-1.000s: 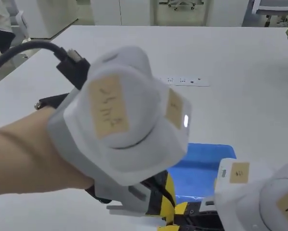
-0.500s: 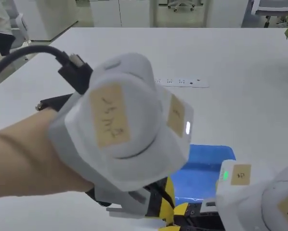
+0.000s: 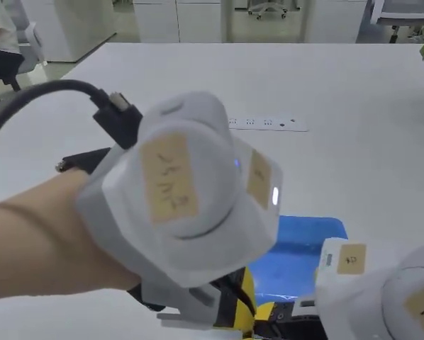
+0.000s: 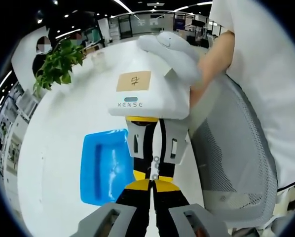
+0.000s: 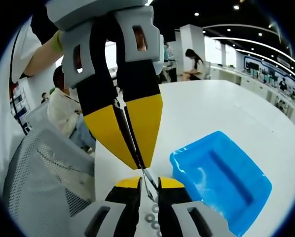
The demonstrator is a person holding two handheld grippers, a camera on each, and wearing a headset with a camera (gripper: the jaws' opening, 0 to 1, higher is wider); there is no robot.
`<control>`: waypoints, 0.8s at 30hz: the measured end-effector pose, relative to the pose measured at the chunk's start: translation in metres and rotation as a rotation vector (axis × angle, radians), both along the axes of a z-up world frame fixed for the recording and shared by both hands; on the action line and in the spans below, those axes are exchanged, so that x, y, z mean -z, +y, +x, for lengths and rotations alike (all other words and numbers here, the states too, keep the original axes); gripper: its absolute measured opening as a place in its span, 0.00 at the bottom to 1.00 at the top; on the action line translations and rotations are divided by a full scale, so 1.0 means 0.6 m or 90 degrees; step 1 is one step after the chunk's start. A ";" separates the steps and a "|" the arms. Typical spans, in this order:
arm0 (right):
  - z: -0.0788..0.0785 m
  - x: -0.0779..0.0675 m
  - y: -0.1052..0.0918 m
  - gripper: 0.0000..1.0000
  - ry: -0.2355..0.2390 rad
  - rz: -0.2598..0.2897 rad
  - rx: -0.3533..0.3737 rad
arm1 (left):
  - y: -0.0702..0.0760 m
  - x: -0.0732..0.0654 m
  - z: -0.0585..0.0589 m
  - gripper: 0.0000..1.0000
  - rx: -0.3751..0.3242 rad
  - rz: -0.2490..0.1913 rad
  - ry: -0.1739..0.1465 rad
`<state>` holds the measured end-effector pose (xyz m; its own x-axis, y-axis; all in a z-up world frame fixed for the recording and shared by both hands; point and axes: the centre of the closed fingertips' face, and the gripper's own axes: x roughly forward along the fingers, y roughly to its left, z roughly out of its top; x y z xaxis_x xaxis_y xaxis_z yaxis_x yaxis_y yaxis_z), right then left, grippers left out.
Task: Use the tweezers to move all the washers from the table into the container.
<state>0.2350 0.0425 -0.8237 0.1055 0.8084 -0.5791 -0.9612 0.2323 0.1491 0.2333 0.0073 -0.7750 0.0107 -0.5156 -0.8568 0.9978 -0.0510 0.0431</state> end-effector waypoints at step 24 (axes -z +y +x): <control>0.044 0.006 -0.029 0.02 0.156 0.096 0.104 | 0.056 -0.027 -0.006 0.59 -0.540 -0.406 -0.001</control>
<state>0.2612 0.0253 -0.8275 0.1125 0.8706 -0.4790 -0.8445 0.3378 0.4156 0.2295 0.0407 -0.7585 0.5783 -0.6931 -0.4304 0.6961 0.6943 -0.1827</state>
